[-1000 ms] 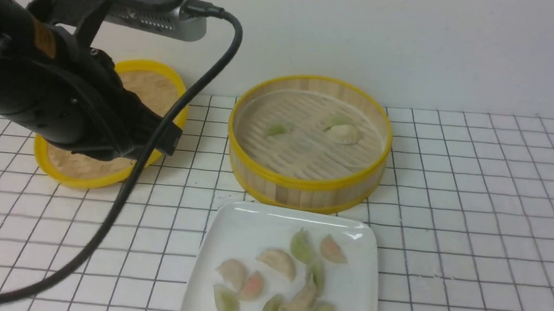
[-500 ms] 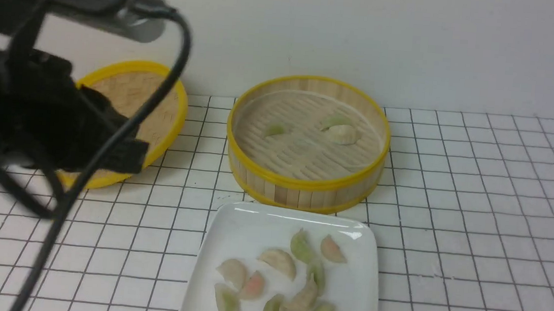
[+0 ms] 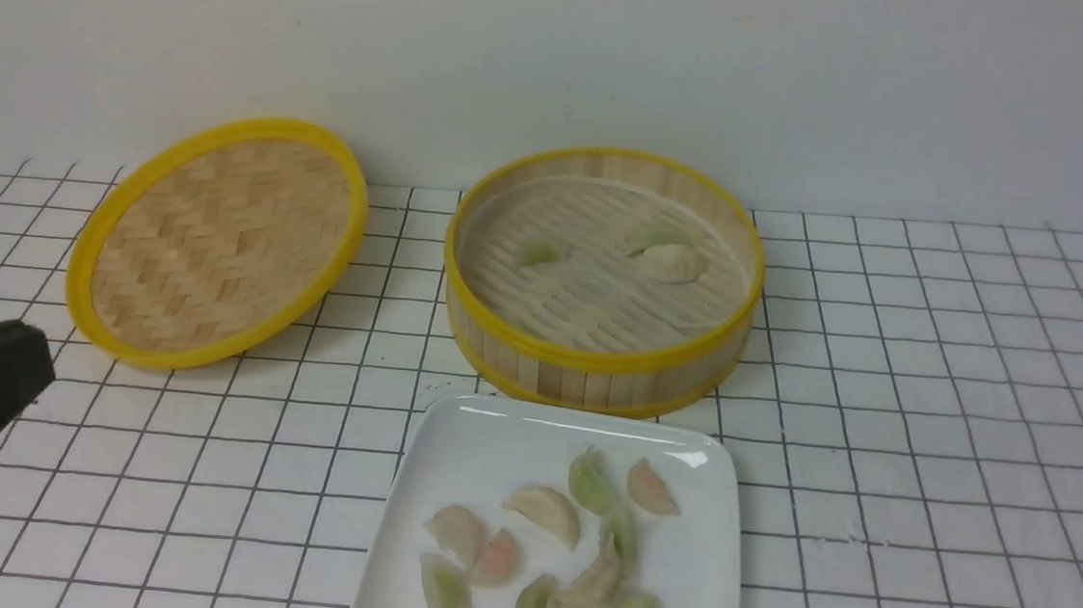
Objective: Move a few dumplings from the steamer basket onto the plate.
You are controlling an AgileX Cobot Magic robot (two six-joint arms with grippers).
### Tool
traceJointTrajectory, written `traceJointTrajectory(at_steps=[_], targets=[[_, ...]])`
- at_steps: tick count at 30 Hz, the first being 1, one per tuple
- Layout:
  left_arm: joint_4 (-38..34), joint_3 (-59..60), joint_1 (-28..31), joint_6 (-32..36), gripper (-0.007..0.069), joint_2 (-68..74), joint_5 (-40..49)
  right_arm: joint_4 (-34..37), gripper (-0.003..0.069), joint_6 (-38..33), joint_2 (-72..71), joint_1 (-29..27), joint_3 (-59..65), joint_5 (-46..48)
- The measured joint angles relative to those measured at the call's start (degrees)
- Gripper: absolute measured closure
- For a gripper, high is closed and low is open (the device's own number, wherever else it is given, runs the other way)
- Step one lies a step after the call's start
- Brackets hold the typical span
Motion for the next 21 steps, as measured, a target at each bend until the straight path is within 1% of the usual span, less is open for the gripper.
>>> traceJointTrajectory(at_steps=[5, 13, 17, 18, 19, 20, 21], targets=[[0.0, 1.7, 0.0, 0.3, 0.0631, -1.7, 1.6, 0.0, 0.0673, 0.0, 0.0, 0.0, 0.0, 0.0], [2.7, 4.0, 0.1, 1.1, 0.0631, -2.5, 3.1, 0.0, 0.0673, 0.0, 0.0, 0.0, 0.1, 0.0], [2.5, 11.1, 4.6, 3.4, 0.0631, -7.3, 2.2, 0.0, 0.0673, 0.0, 0.0, 0.0, 0.1, 0.0], [1.4, 15.6, 8.7, 4.9, 0.0631, -10.8, 1.3, 0.0, 0.0673, 0.0, 0.0, 0.0, 0.1, 0.0], [0.4, 19.1, 11.1, 6.3, 0.0631, -12.9, 0.6, 0.0, 0.0673, 0.0, 0.0, 0.0, 0.1, 0.0], [0.0, 19.7, 11.6, 6.7, 0.0631, -13.3, 0.3, 0.0, 0.0673, 0.0, 0.0, 0.0, 0.1, 0.0], [-0.9, 24.0, 15.1, 7.9, 0.0631, -16.1, -0.5, 0.0, 0.0673, 0.0, 0.0, 0.0, 0.1, 0.0]])
